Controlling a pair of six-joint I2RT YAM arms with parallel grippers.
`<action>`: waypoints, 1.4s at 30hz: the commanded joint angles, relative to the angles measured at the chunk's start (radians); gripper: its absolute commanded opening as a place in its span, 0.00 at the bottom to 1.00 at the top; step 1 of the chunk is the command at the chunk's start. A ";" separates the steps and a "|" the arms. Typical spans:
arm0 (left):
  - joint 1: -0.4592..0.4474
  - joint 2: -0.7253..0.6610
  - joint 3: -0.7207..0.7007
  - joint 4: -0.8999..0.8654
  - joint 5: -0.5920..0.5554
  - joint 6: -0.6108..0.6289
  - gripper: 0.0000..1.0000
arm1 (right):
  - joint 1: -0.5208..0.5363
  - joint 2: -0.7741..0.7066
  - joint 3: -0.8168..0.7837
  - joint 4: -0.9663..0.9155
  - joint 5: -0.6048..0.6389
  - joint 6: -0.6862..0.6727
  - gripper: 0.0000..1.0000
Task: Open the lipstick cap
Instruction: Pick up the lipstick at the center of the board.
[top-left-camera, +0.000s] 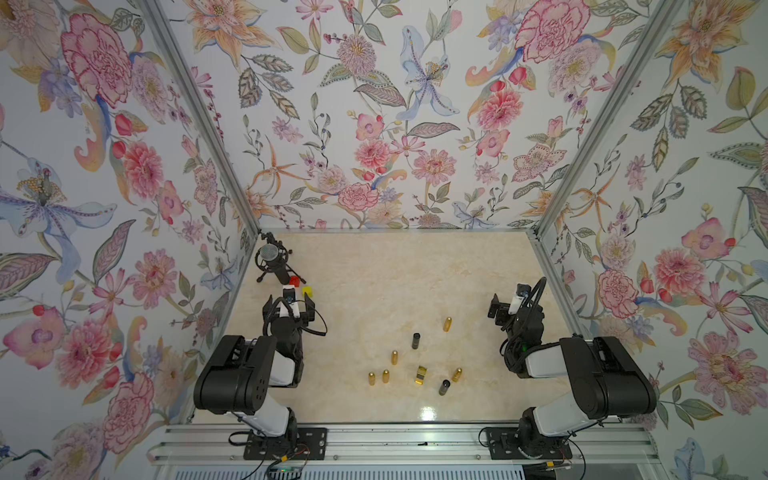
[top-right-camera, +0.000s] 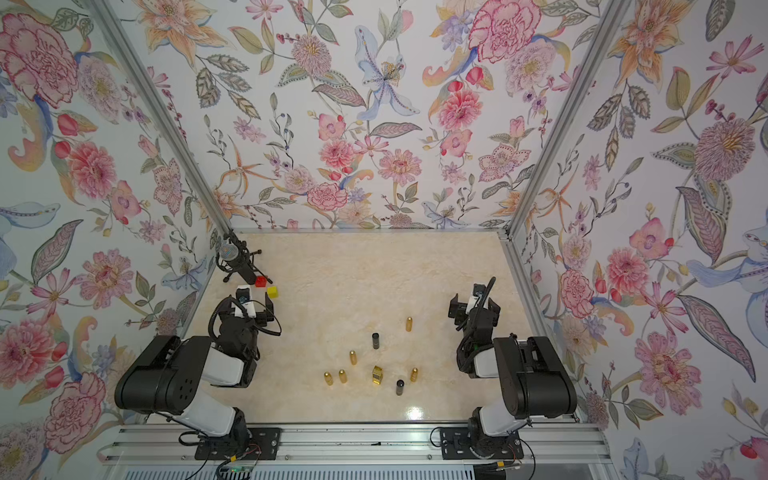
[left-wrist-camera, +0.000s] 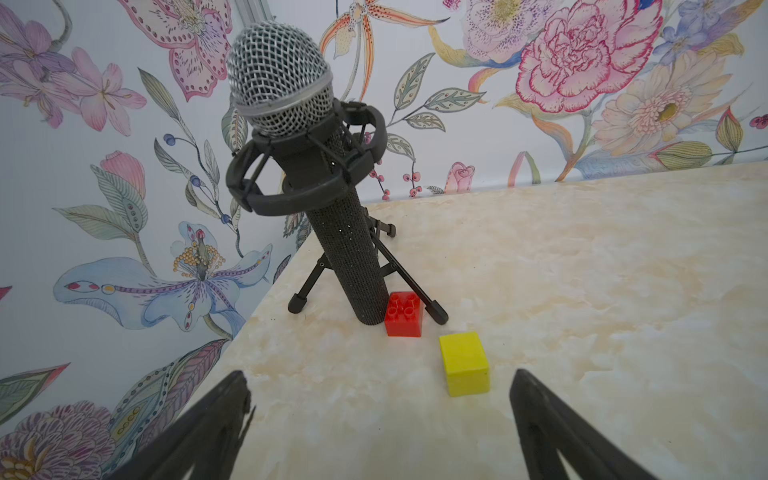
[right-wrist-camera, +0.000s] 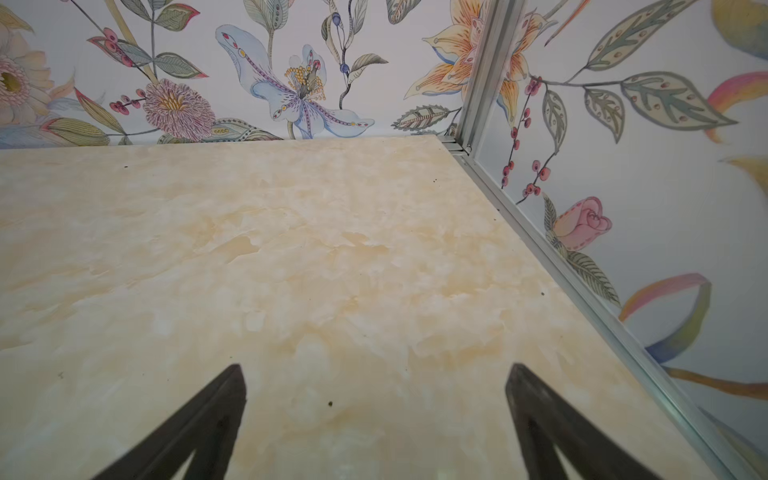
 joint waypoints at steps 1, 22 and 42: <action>0.006 -0.010 0.014 0.018 0.004 0.007 0.99 | -0.007 0.001 0.007 0.027 -0.006 -0.007 1.00; 0.007 -0.010 0.014 0.018 0.006 0.006 0.99 | -0.006 0.000 0.007 0.028 -0.005 -0.009 1.00; 0.006 -0.466 0.107 -0.419 -0.012 -0.051 0.99 | -0.008 -0.070 0.024 -0.054 0.016 -0.001 1.00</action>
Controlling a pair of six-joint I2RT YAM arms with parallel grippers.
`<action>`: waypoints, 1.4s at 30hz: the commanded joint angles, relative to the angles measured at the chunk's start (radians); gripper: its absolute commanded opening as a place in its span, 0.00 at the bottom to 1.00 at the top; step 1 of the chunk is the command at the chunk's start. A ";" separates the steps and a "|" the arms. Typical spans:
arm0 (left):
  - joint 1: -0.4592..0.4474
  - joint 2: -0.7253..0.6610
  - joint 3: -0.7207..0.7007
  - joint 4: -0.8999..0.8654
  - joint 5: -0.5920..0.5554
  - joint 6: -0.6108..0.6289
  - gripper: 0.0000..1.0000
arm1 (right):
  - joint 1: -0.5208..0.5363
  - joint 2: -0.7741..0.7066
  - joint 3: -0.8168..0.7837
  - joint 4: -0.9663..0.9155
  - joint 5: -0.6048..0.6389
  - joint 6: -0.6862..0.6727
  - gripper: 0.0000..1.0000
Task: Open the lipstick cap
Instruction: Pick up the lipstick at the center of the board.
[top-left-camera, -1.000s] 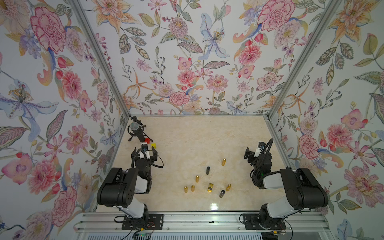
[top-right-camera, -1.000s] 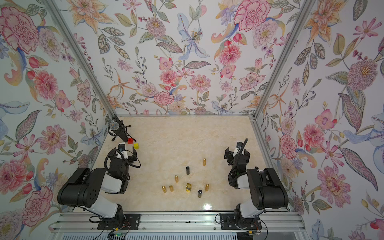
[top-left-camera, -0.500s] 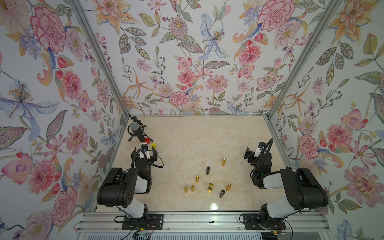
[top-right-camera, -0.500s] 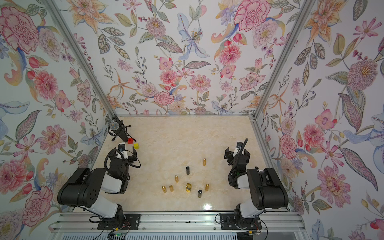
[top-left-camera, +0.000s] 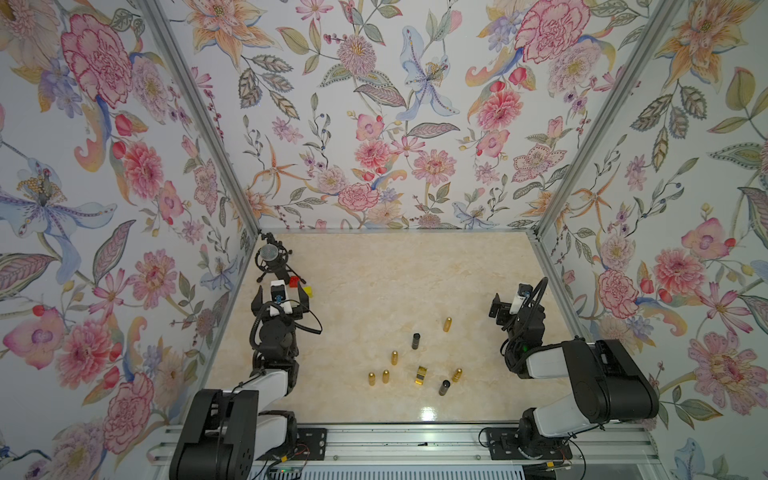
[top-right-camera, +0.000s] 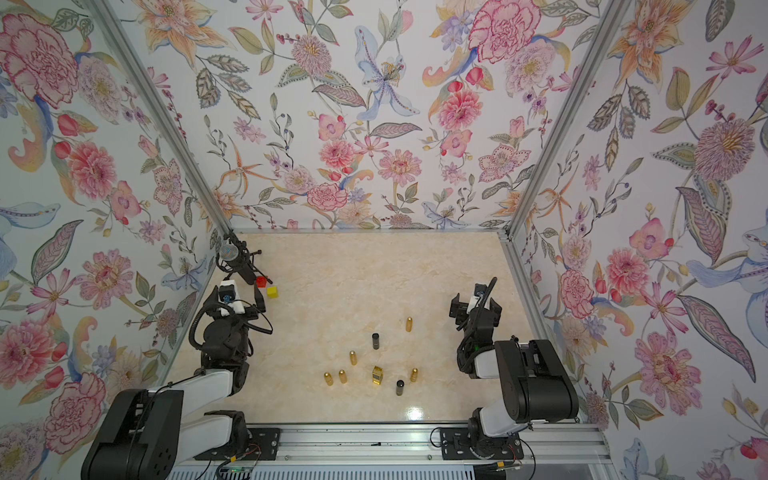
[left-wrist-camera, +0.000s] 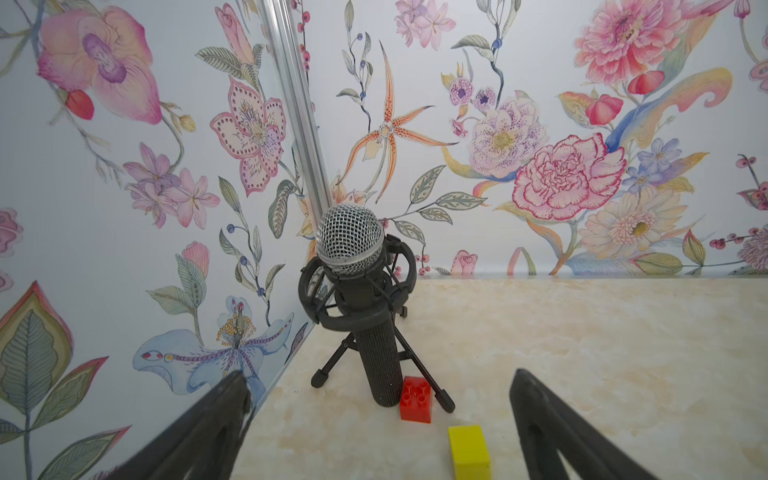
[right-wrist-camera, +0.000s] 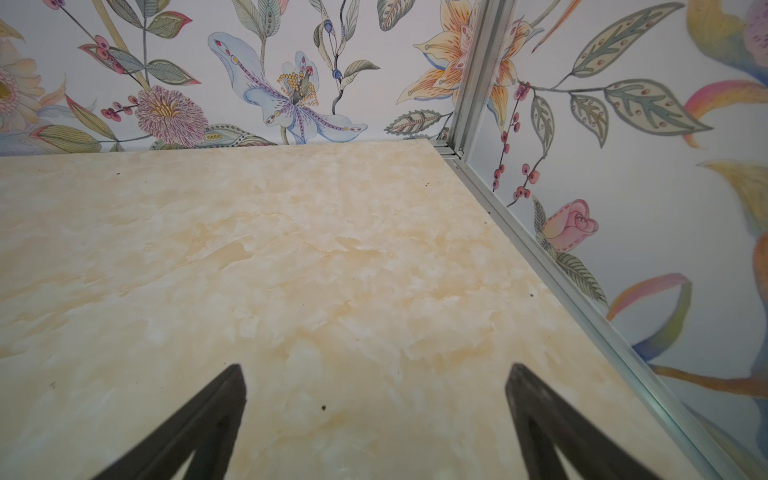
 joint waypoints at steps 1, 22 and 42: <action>0.006 -0.078 0.084 -0.215 -0.020 -0.070 0.99 | -0.007 -0.080 0.042 -0.096 0.006 0.003 1.00; -0.083 -0.323 0.295 -0.773 0.043 -0.417 0.99 | 0.100 -0.434 0.447 -1.096 -0.019 0.398 1.00; -0.474 -0.224 0.312 -0.834 0.228 -0.153 0.99 | 0.614 -0.164 0.858 -1.705 -0.216 0.487 1.00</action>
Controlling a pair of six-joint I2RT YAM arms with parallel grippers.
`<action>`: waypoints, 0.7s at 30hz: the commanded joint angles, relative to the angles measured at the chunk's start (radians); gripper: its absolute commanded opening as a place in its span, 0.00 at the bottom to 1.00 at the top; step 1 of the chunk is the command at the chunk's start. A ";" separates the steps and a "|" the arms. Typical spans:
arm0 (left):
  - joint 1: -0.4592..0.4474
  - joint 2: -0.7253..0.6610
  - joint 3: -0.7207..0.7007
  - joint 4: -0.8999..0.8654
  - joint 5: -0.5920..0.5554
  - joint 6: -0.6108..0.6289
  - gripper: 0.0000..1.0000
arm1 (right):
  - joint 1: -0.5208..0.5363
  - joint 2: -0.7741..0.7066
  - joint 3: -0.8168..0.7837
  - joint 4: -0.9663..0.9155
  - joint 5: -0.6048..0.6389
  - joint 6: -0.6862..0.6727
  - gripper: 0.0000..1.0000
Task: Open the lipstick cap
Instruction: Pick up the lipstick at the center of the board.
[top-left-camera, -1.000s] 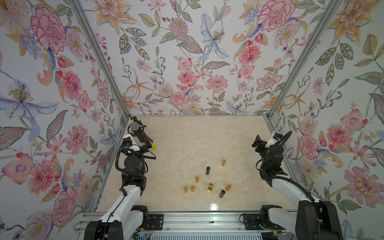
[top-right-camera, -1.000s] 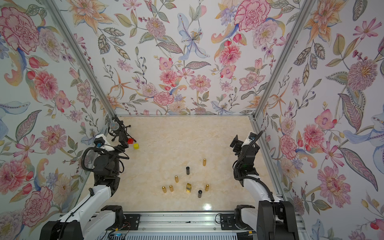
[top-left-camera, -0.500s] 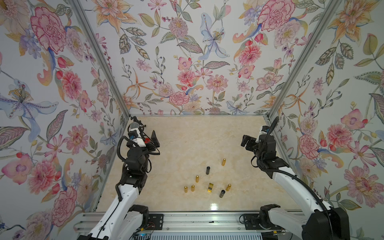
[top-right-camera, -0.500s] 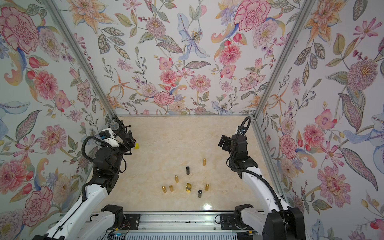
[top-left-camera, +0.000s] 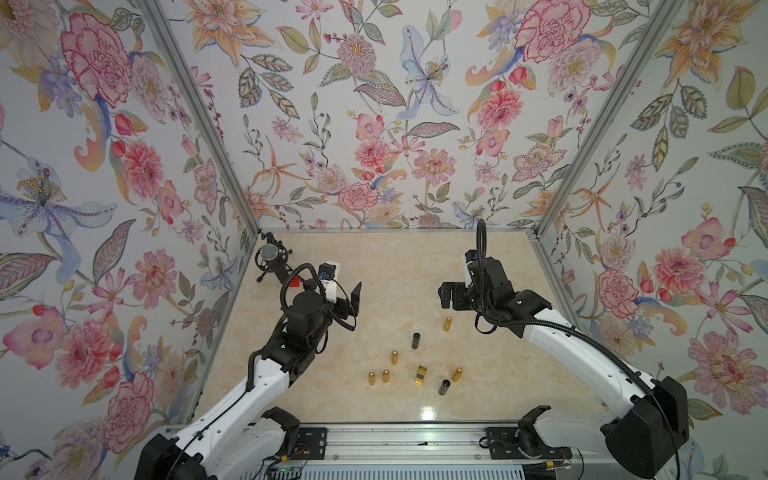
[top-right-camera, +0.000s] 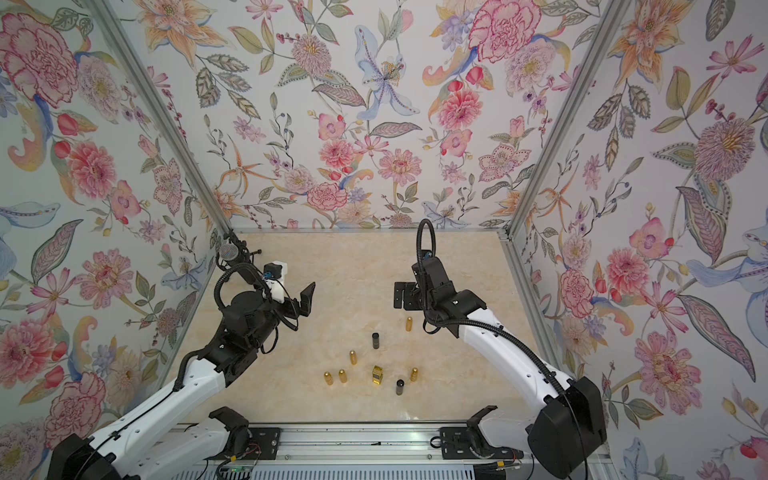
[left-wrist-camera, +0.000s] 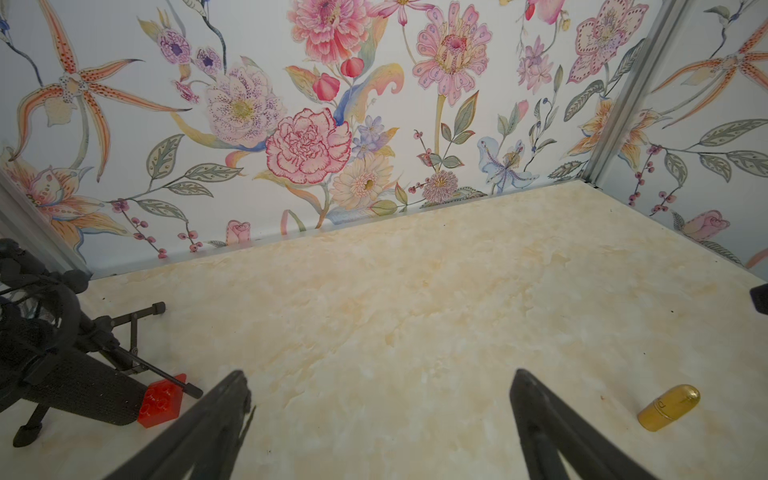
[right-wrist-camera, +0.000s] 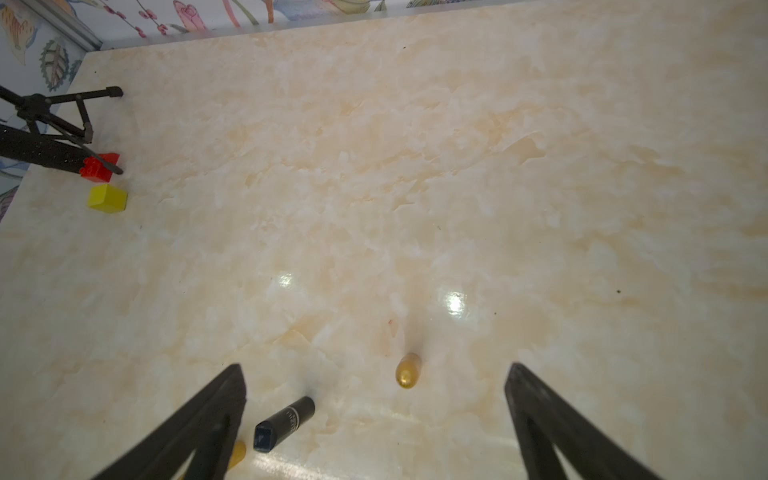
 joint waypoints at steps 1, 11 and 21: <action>-0.019 -0.002 -0.049 0.061 0.092 0.054 0.99 | 0.095 0.072 0.045 -0.119 -0.065 0.067 1.00; -0.033 0.027 -0.094 0.081 0.151 0.085 0.99 | 0.244 0.246 0.070 -0.126 -0.123 0.190 0.97; -0.033 -0.003 -0.128 0.098 0.118 0.091 0.99 | 0.243 0.399 0.107 -0.126 -0.099 0.204 0.68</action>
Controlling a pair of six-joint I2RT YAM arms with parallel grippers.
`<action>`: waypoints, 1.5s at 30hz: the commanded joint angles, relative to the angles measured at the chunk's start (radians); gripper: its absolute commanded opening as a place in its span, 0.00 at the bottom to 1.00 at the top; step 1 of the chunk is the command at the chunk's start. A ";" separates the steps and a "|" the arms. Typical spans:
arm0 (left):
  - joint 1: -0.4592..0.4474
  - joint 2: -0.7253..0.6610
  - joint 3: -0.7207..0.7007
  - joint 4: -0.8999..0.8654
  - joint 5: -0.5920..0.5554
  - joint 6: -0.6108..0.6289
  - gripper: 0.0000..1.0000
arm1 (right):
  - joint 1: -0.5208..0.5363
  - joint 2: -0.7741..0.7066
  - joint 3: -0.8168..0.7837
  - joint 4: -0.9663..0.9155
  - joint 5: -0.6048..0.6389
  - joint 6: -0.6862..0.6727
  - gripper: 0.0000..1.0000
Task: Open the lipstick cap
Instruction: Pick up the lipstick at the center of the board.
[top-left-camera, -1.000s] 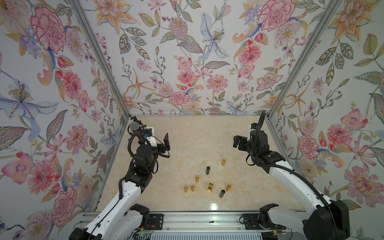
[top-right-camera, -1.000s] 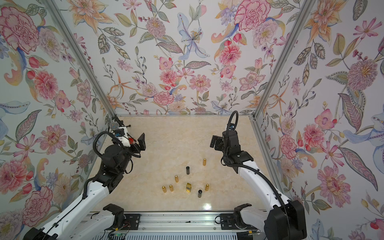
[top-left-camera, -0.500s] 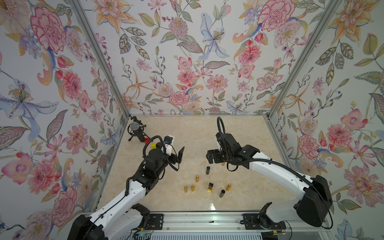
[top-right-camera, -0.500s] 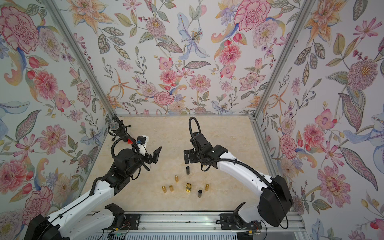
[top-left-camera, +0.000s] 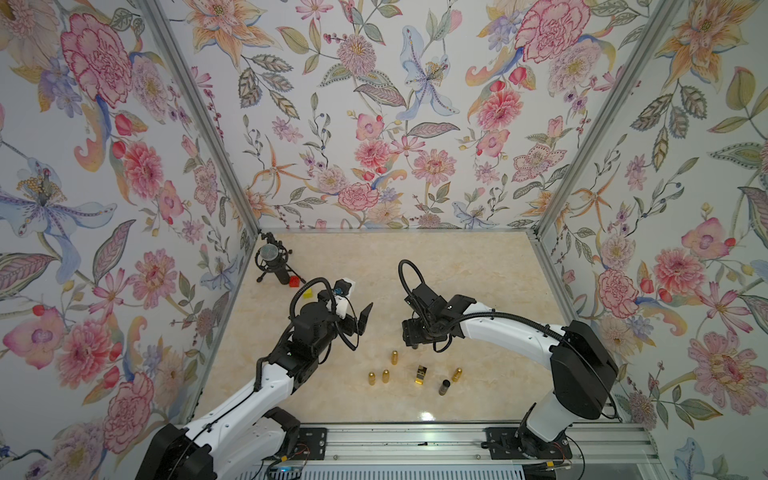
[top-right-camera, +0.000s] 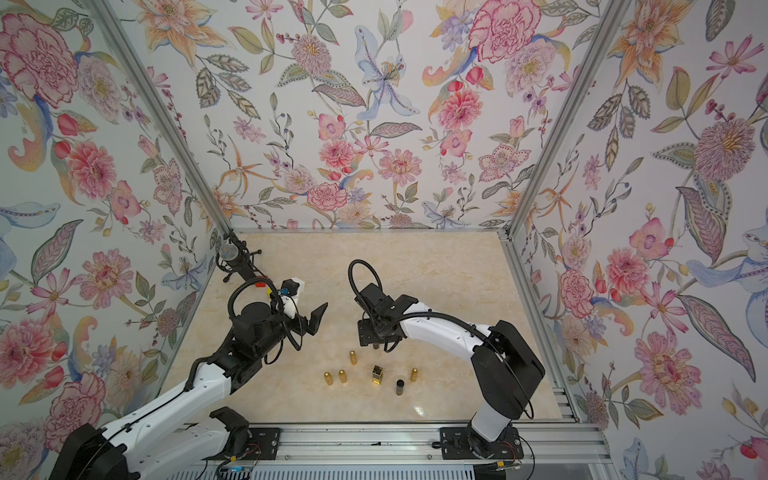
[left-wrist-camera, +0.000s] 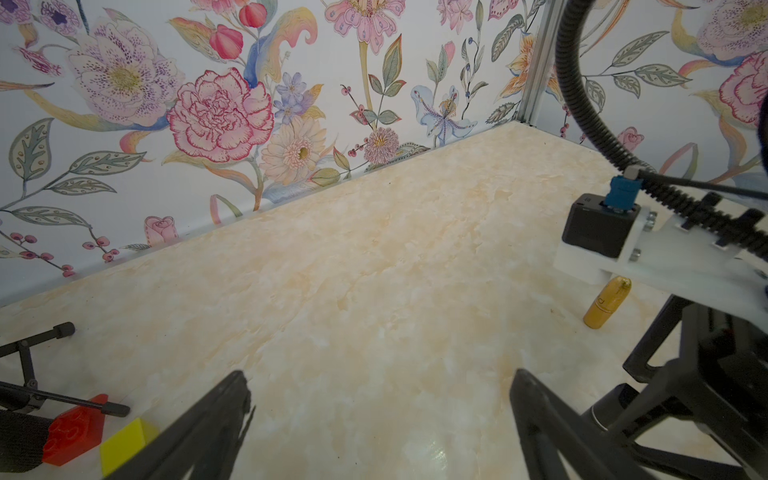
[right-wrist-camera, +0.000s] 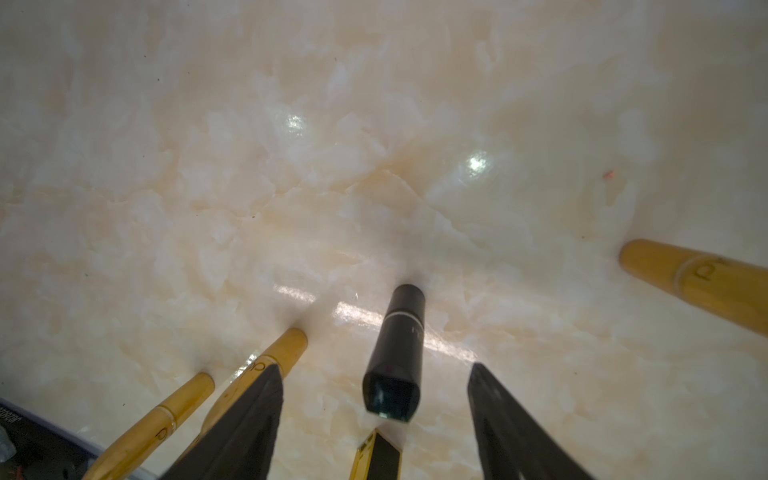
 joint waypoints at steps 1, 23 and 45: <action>-0.012 -0.024 -0.023 0.031 -0.019 0.013 0.99 | -0.001 0.042 0.038 -0.026 0.006 0.013 0.65; -0.011 -0.022 -0.038 0.059 -0.041 0.013 0.99 | -0.013 0.113 0.065 -0.035 0.009 -0.024 0.29; -0.021 0.110 0.050 0.186 0.113 0.144 0.99 | -0.245 -0.047 0.188 -0.105 -0.187 -0.095 0.19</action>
